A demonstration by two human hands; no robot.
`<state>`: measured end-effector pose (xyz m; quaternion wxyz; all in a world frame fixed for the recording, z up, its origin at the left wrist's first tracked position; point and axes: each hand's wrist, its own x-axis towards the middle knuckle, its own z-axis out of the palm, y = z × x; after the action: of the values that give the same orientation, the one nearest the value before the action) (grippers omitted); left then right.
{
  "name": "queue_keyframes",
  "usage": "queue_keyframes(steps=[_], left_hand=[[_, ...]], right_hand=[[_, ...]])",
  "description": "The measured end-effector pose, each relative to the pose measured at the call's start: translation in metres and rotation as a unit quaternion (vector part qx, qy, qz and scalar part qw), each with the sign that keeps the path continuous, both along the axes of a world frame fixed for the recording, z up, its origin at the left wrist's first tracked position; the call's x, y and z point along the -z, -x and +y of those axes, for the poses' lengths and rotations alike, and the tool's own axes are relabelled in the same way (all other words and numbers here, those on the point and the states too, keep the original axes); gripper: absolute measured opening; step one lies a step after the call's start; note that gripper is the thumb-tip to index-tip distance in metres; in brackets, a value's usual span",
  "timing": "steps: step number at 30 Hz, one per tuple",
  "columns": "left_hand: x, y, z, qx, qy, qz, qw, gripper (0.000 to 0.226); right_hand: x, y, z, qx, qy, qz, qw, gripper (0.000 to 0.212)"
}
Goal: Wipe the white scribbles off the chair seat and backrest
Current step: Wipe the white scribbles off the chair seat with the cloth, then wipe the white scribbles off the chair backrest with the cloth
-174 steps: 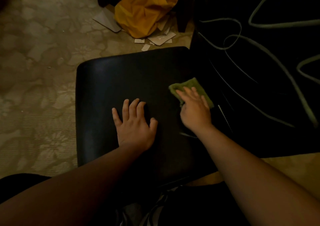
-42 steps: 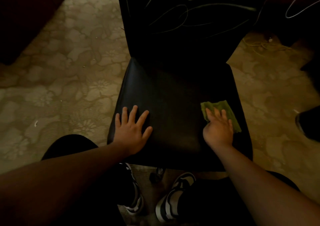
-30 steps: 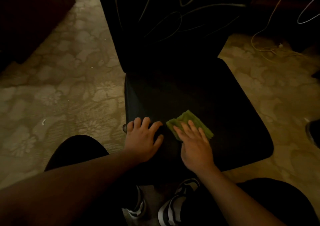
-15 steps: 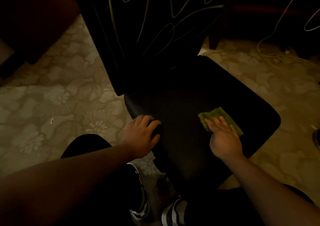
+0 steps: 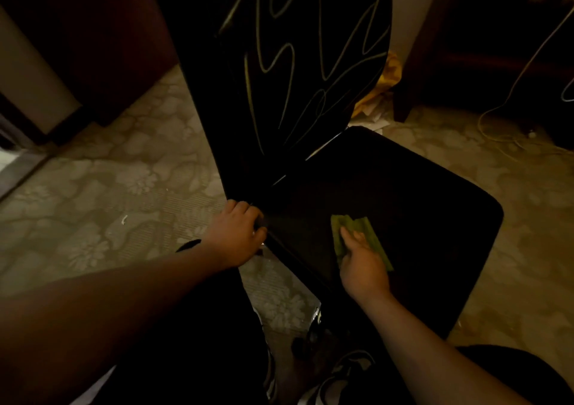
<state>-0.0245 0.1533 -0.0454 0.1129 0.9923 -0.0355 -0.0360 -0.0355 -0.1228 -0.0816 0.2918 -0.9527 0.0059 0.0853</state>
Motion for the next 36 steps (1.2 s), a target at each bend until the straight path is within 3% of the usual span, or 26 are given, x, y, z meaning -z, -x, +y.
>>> queue_keyframes(steps=[8, 19, 23, 29, 33, 36], left_hand=[[-0.073, -0.003, 0.045, -0.033, 0.009, -0.094, 0.995, 0.039], [-0.167, -0.033, 0.044, -0.088, 0.225, -0.213, 0.947, 0.037], [-0.192, -0.045, 0.045, -0.11, 0.289, -0.266, 0.913, 0.043], [-0.247, -0.071, 0.043, -0.14, 0.409, -0.337, 0.836, 0.051], [-0.256, -0.079, 0.041, -0.127, 0.438, -0.33, 0.827, 0.057], [-0.252, -0.089, 0.042, -0.132, 0.434, -0.33, 0.828, 0.049]], right_hand=[[-0.072, -0.022, 0.061, -0.027, -0.136, -0.108, 0.984, 0.056], [-0.194, -0.057, 0.138, -0.013, -0.329, -0.251, 0.91, 0.056], [-0.232, -0.078, 0.149, -0.018, -0.299, -0.312, 0.901, 0.039], [-0.29, -0.107, 0.166, -0.011, -0.308, -0.367, 0.877, 0.033], [-0.31, -0.127, 0.183, -0.02, -0.284, -0.387, 0.877, 0.032], [-0.31, -0.138, 0.199, -0.073, -0.255, -0.374, 0.889, 0.034]])
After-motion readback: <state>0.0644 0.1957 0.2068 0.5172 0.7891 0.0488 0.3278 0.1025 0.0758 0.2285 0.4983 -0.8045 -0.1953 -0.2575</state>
